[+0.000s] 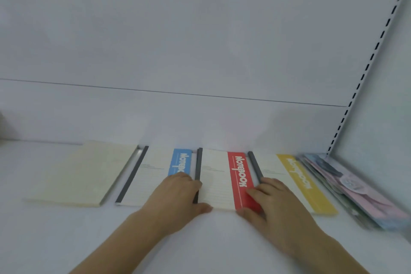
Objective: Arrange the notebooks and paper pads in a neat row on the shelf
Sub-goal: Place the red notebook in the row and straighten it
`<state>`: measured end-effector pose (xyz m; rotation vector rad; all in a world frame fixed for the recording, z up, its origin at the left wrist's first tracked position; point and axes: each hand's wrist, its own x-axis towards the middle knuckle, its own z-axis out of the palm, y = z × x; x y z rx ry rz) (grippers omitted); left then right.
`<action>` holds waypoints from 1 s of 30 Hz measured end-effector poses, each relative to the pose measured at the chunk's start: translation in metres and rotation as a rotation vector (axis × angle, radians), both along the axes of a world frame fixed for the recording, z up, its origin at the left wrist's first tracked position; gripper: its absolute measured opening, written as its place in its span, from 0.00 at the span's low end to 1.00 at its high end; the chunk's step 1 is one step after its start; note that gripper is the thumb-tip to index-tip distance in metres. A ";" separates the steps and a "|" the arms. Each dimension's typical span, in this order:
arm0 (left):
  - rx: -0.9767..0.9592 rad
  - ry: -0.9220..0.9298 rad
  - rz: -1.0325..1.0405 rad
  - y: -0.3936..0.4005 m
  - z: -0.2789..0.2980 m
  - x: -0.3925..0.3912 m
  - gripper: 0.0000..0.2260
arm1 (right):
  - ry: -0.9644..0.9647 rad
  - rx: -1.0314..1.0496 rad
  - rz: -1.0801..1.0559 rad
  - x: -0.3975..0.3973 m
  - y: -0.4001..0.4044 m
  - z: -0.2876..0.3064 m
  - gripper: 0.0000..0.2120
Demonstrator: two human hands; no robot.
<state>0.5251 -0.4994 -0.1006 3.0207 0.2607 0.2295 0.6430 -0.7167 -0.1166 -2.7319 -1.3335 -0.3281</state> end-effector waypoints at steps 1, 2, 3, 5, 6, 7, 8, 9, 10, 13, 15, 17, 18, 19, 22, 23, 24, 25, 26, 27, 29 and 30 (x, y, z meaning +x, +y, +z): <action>-0.029 0.012 0.007 -0.001 0.001 -0.001 0.19 | 0.005 0.001 0.021 0.003 0.000 0.001 0.36; -0.050 0.021 0.010 -0.002 0.002 -0.002 0.17 | 0.007 0.003 0.037 0.006 0.000 0.002 0.36; -0.058 0.024 0.009 -0.004 0.003 -0.003 0.16 | 0.010 0.000 0.046 0.008 0.000 0.002 0.35; -0.060 0.021 0.005 -0.006 0.004 -0.004 0.16 | 0.025 -0.003 0.049 0.011 0.000 0.002 0.34; -0.063 0.020 0.009 -0.007 0.003 -0.005 0.16 | 0.032 0.003 0.047 0.011 0.000 0.002 0.33; -0.063 0.025 0.017 -0.008 0.004 -0.005 0.15 | 0.033 0.012 0.044 0.010 0.001 0.003 0.33; -0.056 0.029 0.026 -0.009 0.005 -0.005 0.15 | 0.034 0.016 0.038 0.010 0.001 0.003 0.33; -0.038 0.036 0.036 -0.011 0.007 -0.005 0.15 | 0.029 0.014 0.035 0.009 0.001 0.003 0.34; -0.012 0.039 0.046 -0.012 0.008 -0.005 0.15 | 0.022 0.009 0.034 0.008 0.001 0.004 0.35; 0.085 0.020 0.062 -0.017 0.010 -0.006 0.14 | -0.015 -0.016 -0.001 0.004 -0.001 0.004 0.34; 0.119 -0.009 0.070 -0.020 0.005 -0.006 0.16 | -0.059 -0.009 -0.026 0.002 -0.003 0.003 0.30; 0.121 -0.049 0.075 -0.021 0.002 -0.009 0.18 | -0.090 0.017 -0.032 -0.003 -0.003 0.004 0.27; 0.110 -0.087 0.071 -0.021 0.000 -0.011 0.18 | -0.092 0.025 -0.034 -0.005 -0.003 0.005 0.27; 0.092 -0.118 0.071 -0.022 0.000 -0.013 0.18 | -0.095 0.035 -0.035 -0.007 -0.002 0.006 0.27; 0.054 -0.226 0.118 -0.022 -0.002 -0.025 0.19 | -0.111 0.057 -0.024 -0.016 0.002 0.009 0.27; 0.059 -0.271 0.144 -0.021 -0.003 -0.030 0.18 | -0.105 0.062 -0.011 -0.020 0.005 0.008 0.27; 0.053 -0.314 0.171 -0.019 -0.004 -0.036 0.17 | -0.099 0.066 0.006 -0.024 0.008 0.008 0.27; 0.045 -0.359 0.193 -0.018 -0.006 -0.042 0.17 | -0.096 0.069 0.023 -0.029 0.012 0.009 0.28; 0.033 -0.376 0.207 -0.017 -0.006 -0.049 0.16 | -0.092 0.072 0.035 -0.035 0.016 0.009 0.28; 0.036 -0.390 0.215 -0.015 -0.005 -0.058 0.16 | -0.087 0.076 0.046 -0.042 0.020 0.009 0.29; 0.062 -0.423 0.232 -0.009 -0.001 -0.076 0.16 | -0.101 0.091 0.066 -0.059 0.031 0.011 0.29; 0.072 -0.436 0.247 -0.004 0.001 -0.087 0.16 | -0.102 0.094 0.081 -0.070 0.038 0.012 0.30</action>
